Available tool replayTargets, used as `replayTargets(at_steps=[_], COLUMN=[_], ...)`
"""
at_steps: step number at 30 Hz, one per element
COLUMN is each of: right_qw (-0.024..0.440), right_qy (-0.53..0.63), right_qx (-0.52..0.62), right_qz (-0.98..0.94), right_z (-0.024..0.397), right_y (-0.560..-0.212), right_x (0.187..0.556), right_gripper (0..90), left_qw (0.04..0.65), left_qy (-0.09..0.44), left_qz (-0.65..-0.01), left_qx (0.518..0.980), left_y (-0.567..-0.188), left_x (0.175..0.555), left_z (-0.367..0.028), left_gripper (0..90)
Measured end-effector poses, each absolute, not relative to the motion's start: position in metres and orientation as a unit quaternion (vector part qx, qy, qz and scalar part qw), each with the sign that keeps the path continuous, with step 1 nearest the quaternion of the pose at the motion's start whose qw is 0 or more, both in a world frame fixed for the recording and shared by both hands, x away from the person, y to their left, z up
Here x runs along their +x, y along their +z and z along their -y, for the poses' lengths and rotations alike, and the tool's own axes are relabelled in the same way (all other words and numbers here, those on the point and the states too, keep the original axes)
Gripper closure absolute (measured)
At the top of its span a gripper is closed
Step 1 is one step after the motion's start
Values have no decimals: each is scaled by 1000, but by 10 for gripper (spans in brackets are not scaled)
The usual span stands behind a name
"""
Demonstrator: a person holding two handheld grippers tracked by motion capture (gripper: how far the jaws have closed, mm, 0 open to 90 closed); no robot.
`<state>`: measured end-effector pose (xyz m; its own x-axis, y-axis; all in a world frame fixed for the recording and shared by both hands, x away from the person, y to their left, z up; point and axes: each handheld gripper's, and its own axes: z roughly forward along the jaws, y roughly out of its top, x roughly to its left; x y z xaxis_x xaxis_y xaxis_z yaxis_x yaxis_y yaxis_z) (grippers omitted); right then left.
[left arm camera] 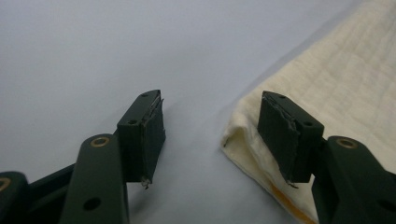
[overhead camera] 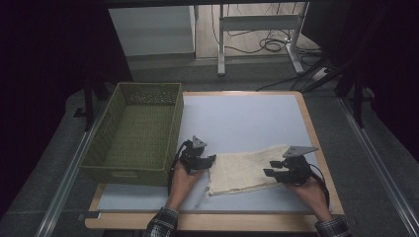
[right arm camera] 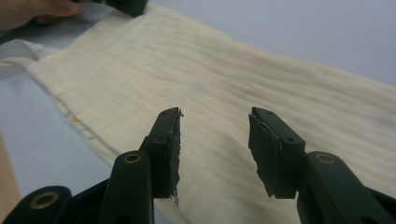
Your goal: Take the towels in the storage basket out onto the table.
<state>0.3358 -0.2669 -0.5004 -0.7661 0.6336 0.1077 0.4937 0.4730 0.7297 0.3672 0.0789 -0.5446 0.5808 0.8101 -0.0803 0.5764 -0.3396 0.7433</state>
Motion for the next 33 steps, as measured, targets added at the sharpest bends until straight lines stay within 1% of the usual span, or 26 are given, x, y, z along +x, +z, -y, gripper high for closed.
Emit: replayTargets(at_steps=[6,7,8,11,13,22,29,33], right_qw=[61,61,52,42,28,-3,2,12], right_qy=[401,401,401,400,400,398,394,385], right_qx=[292,292,278,266,247,208,192,184], right_qz=[-866,-866,-871,-876,-882,-894,-899,-904], right_z=[236,236,222,211,192,145,117,106], right_y=[-503,-503,-505,-507,-511,-520,-526,-530], right_x=[325,325,321,318,313,304,298,295], right_gripper=[596,596,618,636,652,653,601,579], left_qw=[380,380,380,380,379,379,380,380], left_qy=[153,153,153,152,153,152,152,152], left_qz=[-431,-431,-431,-431,-430,-432,-431,-431], left_qx=[804,804,804,804,805,804,804,804], left_y=[-545,-545,-545,-545,-545,-545,-545,-545], left_x=[367,367,367,367,368,367,368,368], left_z=[-79,-79,-79,-79,-79,-80,-80,-80], left_gripper=[408,408,408,409,409,412,414,415])
